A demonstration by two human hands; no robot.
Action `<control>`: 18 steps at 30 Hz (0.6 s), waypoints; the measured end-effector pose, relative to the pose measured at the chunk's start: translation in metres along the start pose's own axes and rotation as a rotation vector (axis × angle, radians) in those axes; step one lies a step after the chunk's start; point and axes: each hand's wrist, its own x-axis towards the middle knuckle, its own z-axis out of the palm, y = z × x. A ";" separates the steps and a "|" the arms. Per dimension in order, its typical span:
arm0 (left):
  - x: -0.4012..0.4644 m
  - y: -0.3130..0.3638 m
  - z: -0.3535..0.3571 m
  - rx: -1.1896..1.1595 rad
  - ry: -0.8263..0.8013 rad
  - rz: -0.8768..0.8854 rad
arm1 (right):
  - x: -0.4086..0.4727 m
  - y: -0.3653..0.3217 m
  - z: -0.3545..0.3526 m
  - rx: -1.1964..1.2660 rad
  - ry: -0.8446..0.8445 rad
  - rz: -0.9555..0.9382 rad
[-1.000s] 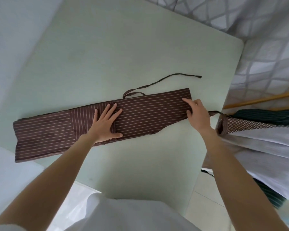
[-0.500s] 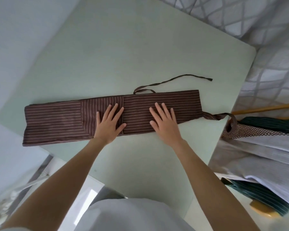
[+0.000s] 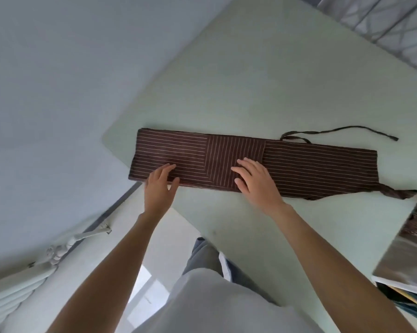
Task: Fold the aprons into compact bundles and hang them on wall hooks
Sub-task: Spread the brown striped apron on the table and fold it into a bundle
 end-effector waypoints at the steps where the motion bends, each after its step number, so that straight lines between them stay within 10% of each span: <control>1: 0.000 -0.015 -0.009 0.000 0.056 -0.094 | 0.013 -0.018 0.009 -0.009 -0.061 -0.039; 9: 0.020 -0.048 -0.049 -0.302 0.113 -0.631 | 0.013 -0.042 0.050 -0.245 -0.375 0.109; 18: -0.002 0.022 -0.070 -0.646 0.158 -0.411 | -0.016 -0.039 0.040 0.412 -0.082 0.221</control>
